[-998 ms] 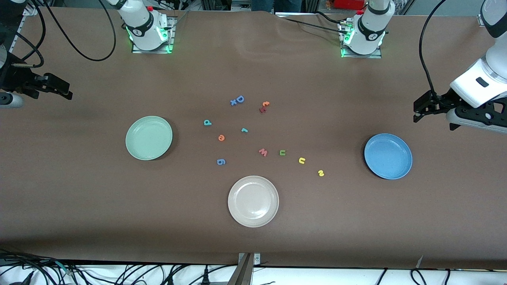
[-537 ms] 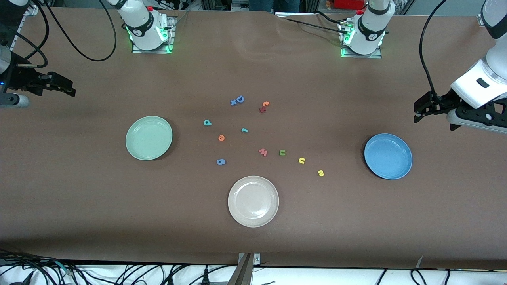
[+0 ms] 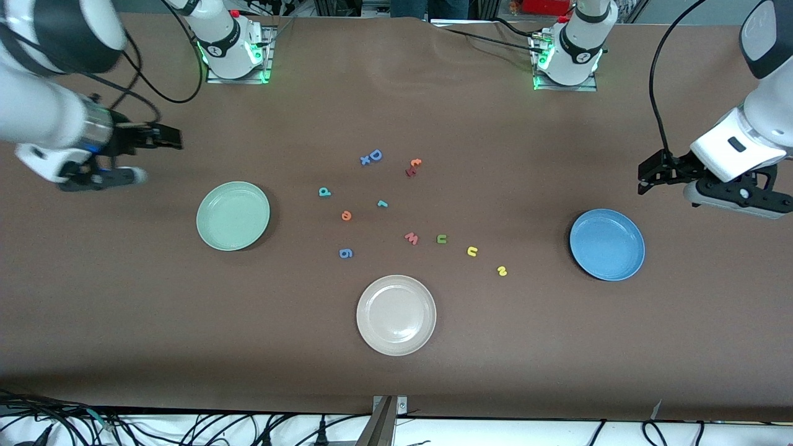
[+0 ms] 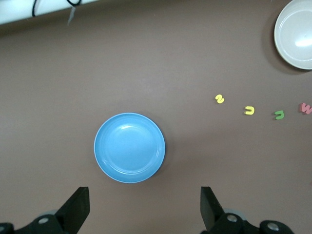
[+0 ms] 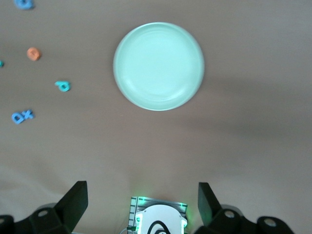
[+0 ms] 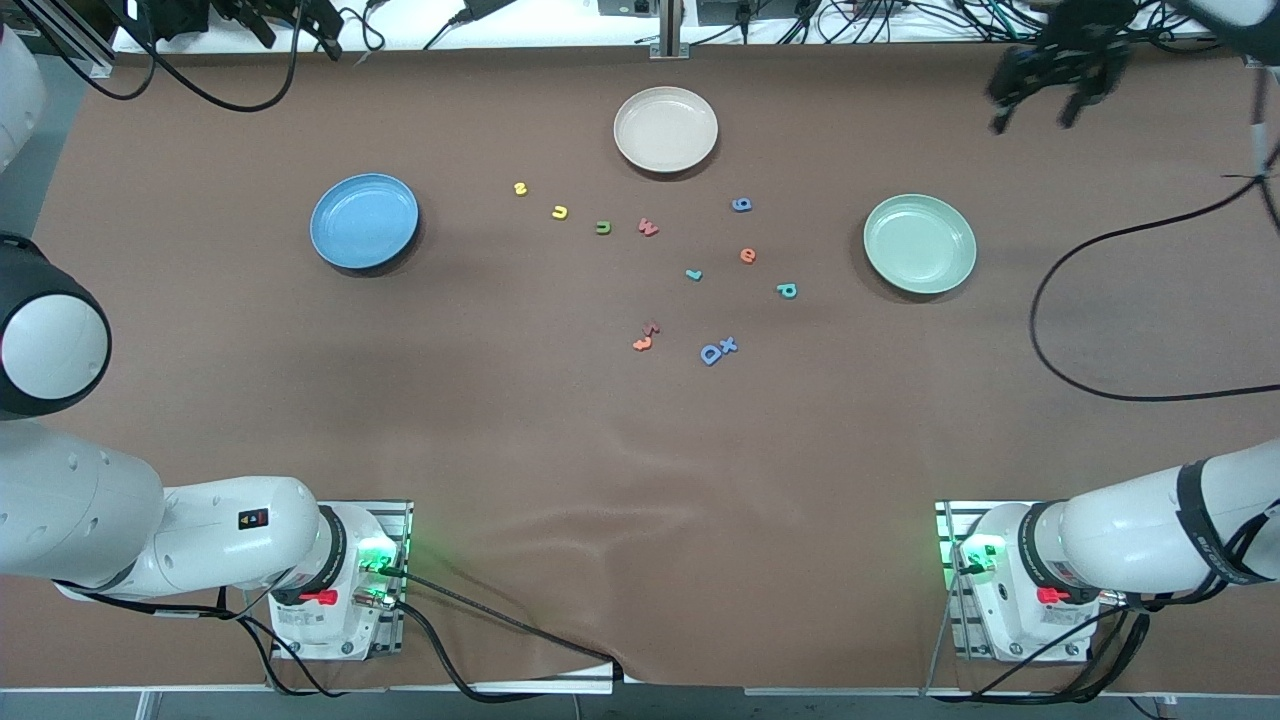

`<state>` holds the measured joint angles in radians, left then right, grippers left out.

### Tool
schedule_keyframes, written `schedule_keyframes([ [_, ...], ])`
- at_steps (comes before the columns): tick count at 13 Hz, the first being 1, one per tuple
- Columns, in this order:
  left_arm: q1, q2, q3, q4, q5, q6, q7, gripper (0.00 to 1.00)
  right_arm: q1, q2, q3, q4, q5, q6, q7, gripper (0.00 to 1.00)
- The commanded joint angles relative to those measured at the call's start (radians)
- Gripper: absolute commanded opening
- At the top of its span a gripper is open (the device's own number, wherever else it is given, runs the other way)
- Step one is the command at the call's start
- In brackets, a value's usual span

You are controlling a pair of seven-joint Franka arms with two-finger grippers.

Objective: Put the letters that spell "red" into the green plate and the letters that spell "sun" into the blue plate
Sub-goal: 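Reach the right gripper to orange e while the left gripper nears yellow 2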

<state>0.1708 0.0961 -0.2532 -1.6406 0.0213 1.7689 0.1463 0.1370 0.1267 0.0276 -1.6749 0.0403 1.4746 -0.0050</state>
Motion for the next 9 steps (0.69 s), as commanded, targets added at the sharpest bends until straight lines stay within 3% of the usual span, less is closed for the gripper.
schedule_keyframes([
  [1, -0.007, 0.002, -0.003, -0.013, 0.019, 0.004, -0.002, 1.00, 0.087, 0.082, -0.005, 0.008, 0.016, 0.088, 0.064, 1.00],
  [3, -0.019, 0.020, -0.004, -0.013, 0.017, 0.004, -0.042, 1.00, 0.148, 0.135, -0.005, 0.003, 0.015, 0.179, 0.182, 1.00],
  [5, -0.071, 0.062, -0.008, -0.012, 0.028, 0.012, -0.253, 1.00, 0.225, 0.168, -0.005, -0.023, 0.009, 0.290, 0.351, 1.00],
  [9, -0.138, 0.195, -0.011, -0.008, 0.025, 0.139, -0.463, 1.00, 0.351, 0.263, -0.005, -0.075, 0.000, 0.540, 0.658, 1.00],
])
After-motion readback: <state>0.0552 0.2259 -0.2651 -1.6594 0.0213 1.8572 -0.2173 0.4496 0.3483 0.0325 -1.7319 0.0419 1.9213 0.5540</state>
